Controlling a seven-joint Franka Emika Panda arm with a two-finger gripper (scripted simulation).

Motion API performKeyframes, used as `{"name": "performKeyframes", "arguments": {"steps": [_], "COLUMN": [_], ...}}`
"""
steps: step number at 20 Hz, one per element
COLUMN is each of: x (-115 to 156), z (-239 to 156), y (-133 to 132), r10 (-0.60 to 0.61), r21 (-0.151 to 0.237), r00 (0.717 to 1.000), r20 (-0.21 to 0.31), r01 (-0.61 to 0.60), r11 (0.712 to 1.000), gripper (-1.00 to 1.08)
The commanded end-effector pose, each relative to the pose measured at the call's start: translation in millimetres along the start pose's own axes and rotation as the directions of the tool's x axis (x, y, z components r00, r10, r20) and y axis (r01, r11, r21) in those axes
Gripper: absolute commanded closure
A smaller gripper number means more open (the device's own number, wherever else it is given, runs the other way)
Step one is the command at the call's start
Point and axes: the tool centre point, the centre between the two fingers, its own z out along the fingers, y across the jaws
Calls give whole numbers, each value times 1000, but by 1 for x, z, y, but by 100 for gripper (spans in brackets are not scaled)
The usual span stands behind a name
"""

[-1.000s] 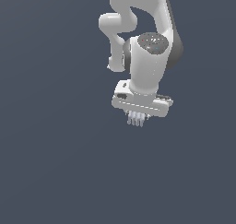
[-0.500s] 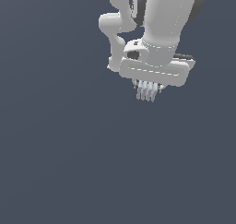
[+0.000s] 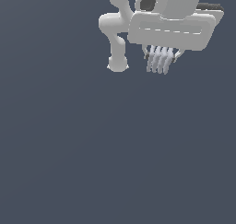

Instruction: Pick up the object and move it to a goal position.

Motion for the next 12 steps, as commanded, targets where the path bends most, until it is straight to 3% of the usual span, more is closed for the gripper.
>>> {"name": "performKeyframes", "arguments": {"steps": [1,12], "x": [-6,-14], "z": [-17,-46], "y": [-3,-8], "r10": [0,0], "r21": [-1,0], "r00": [1000,1000], "r20": [1,2], "r01": [0,0], "r11": [1000,1000], "gripper": [108,108]}}
